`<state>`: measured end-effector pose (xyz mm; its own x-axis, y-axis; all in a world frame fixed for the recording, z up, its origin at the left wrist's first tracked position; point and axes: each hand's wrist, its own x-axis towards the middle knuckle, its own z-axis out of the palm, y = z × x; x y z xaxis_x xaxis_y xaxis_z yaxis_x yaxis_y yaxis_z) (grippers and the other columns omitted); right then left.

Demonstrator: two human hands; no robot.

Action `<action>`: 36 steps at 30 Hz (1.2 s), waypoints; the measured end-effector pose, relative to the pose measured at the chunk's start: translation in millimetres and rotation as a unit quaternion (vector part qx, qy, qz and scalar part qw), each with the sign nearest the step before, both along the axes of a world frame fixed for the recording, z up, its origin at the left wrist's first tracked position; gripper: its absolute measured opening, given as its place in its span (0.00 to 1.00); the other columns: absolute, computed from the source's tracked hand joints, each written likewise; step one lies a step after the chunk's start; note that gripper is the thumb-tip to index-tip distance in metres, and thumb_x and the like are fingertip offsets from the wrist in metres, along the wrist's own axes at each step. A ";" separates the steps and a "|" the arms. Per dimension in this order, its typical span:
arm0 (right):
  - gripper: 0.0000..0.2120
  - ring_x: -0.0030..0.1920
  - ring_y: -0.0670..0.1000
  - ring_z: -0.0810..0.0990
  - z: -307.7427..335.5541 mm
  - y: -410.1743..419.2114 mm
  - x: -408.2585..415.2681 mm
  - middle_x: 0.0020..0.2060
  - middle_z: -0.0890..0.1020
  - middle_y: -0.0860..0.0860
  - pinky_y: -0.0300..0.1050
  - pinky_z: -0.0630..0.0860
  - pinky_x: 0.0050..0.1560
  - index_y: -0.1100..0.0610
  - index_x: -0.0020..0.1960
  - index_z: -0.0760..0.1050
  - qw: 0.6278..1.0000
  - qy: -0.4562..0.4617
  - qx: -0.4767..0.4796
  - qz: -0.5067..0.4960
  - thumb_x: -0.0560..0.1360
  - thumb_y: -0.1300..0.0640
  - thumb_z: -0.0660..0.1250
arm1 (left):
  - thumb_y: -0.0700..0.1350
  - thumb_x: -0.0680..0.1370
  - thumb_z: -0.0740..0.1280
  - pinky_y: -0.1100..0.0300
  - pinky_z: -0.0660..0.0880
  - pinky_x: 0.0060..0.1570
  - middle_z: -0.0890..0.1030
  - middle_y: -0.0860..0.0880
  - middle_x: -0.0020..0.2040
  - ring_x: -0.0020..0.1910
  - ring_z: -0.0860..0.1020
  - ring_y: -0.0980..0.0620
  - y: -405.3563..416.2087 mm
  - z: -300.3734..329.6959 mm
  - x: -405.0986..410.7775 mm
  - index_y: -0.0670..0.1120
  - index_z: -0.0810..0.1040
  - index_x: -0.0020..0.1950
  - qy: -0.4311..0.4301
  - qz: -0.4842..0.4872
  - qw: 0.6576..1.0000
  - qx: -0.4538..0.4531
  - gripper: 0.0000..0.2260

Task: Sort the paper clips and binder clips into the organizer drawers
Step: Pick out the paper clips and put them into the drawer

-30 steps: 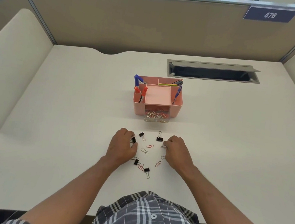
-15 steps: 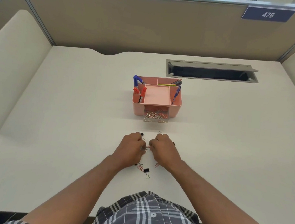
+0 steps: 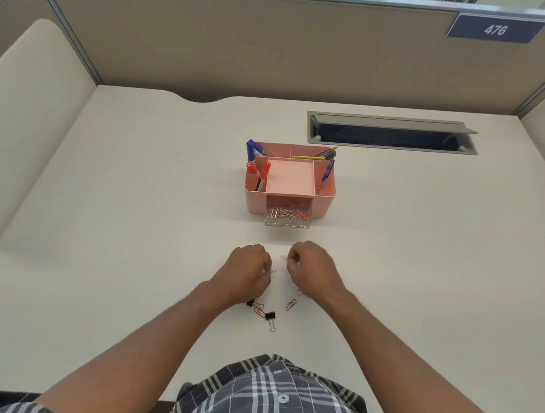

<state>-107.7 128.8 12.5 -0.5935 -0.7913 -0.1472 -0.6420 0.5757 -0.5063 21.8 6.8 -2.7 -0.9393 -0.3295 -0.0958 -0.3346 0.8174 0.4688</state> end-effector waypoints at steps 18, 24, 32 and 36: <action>0.08 0.44 0.52 0.79 54.0 -21.9 -41.5 0.43 0.83 0.52 0.50 0.78 0.45 0.57 0.48 0.81 0.986 0.003 -0.149 -0.067 0.76 0.63 0.63 | 0.39 0.76 0.67 0.60 0.76 0.38 0.78 0.51 0.43 0.40 0.75 0.53 -17.6 43.2 -55.2 0.47 0.77 0.47 0.189 0.130 0.972 0.058 0.04; 0.09 0.50 0.53 0.78 15.7 26.8 -16.6 0.47 0.81 0.51 0.47 0.75 0.49 0.52 0.52 0.82 1.000 -0.005 0.014 0.004 0.76 0.58 0.64 | 0.39 0.74 0.67 0.66 0.67 0.41 0.74 0.57 0.42 0.38 0.71 0.63 3.2 8.2 -7.5 0.49 0.77 0.47 0.107 0.055 0.990 0.068 0.06; 0.09 0.52 0.56 0.73 -16.1 60.8 14.3 0.48 0.79 0.51 0.49 0.73 0.51 0.53 0.54 0.83 0.996 0.051 0.019 0.069 0.77 0.59 0.66 | 0.32 0.59 0.62 0.56 0.71 0.41 0.74 0.54 0.43 0.41 0.71 0.54 10.0 -14.2 41.1 0.46 0.79 0.43 0.085 -0.005 0.994 0.064 0.17; 0.12 0.53 0.56 0.75 -15.7 57.3 37.5 0.50 0.79 0.53 0.51 0.75 0.51 0.56 0.58 0.80 0.991 0.038 0.019 0.131 0.78 0.60 0.62 | 0.35 0.61 0.66 0.54 0.71 0.41 0.73 0.54 0.44 0.43 0.72 0.53 9.9 -19.7 55.6 0.48 0.80 0.43 0.078 -0.005 0.996 0.052 0.14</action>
